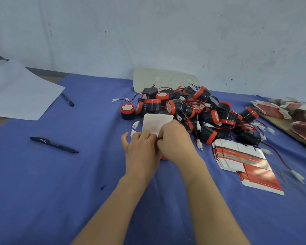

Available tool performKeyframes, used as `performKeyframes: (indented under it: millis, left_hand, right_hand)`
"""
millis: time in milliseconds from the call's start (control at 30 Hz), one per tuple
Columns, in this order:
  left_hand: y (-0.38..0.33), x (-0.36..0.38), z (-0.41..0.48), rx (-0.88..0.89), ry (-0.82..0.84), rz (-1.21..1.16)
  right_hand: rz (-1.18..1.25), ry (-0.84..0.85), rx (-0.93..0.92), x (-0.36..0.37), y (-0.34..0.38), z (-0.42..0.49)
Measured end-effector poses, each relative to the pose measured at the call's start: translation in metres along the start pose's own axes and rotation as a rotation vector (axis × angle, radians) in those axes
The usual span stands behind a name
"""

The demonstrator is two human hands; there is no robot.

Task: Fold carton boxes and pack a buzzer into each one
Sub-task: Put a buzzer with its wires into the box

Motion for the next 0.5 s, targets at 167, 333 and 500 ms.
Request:
performKeyframes:
  millis: [167, 333, 500]
  left_hand:
    - [0.001, 0.001, 0.0, 0.004, 0.007, -0.037]
    - [0.001, 0.001, -0.003, 0.023, -0.003, -0.013]
    - [0.0, 0.001, -0.003, 0.027, -0.002, -0.009]
  right_hand:
    - [0.319, -0.095, 0.1, 0.008, -0.017, -0.006]
    - [0.429, -0.169, 0.225, 0.01, -0.037, -0.009]
    - [0.409, -0.22, 0.32, 0.008, -0.047, -0.01]
Point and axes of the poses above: each hand's wrist, its own z-axis towards the middle knuckle, its own x-axis out of the palm, y = z × x, the point moved 4 cm from there along z, towards the middle knuckle, and after that the axes turned 8 degrees about -y, right-handed, at the moved point
